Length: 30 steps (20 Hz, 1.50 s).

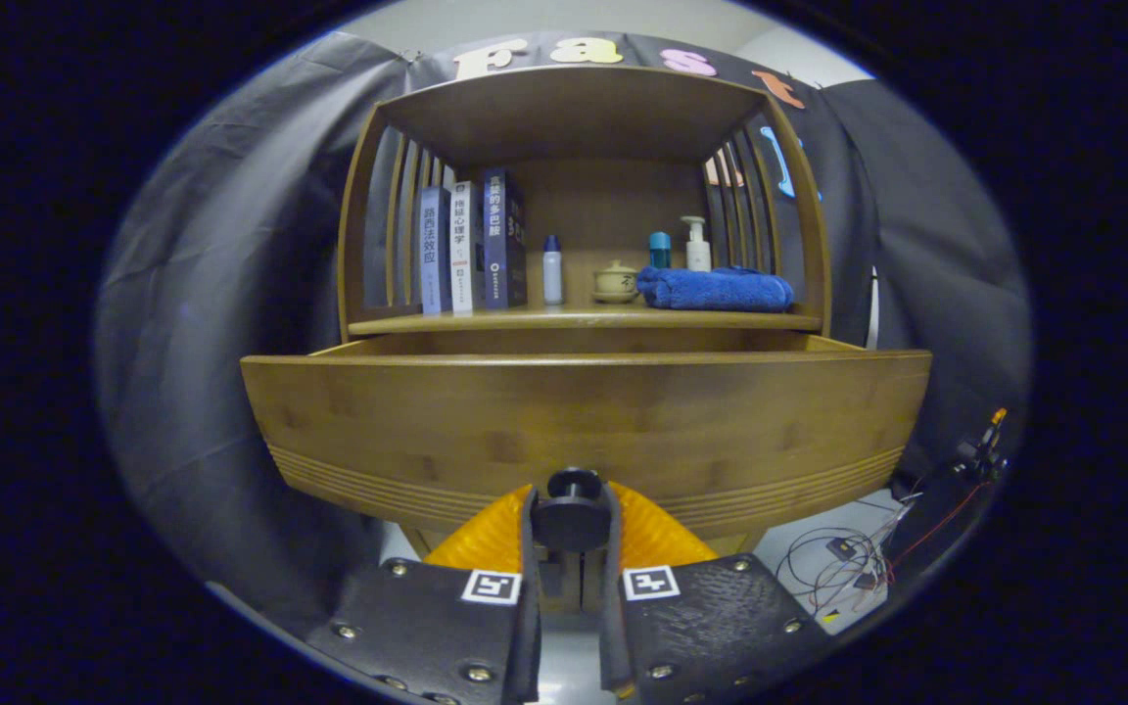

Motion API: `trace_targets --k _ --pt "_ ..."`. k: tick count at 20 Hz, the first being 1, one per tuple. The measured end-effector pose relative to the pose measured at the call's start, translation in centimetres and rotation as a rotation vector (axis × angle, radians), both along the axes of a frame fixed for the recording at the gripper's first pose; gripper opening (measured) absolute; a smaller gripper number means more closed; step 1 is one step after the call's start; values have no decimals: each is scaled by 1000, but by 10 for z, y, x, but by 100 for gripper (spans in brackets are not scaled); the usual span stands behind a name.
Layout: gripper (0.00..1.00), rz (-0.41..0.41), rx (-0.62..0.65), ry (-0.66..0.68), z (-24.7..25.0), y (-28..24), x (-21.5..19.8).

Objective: Pull open the drawer, take out the items inside it, and place them on the countertop above the cabinet.

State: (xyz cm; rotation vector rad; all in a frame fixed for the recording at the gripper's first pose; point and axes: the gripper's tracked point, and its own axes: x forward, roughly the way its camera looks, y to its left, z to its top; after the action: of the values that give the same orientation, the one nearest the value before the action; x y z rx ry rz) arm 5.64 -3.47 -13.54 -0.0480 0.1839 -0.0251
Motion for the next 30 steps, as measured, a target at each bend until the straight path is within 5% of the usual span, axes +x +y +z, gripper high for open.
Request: trace_targets --k 8,11,18,25,30 --pt "24 39 -38 10 -9 -8 -30" --pt "41 31 -25 -43 14 -10 -36" --pt "100 13 -33 -148 100 -6 -44" --pt "100 2 -57 -145 166 -5 -15" --pt "100 81 -140 89 151 4 34"
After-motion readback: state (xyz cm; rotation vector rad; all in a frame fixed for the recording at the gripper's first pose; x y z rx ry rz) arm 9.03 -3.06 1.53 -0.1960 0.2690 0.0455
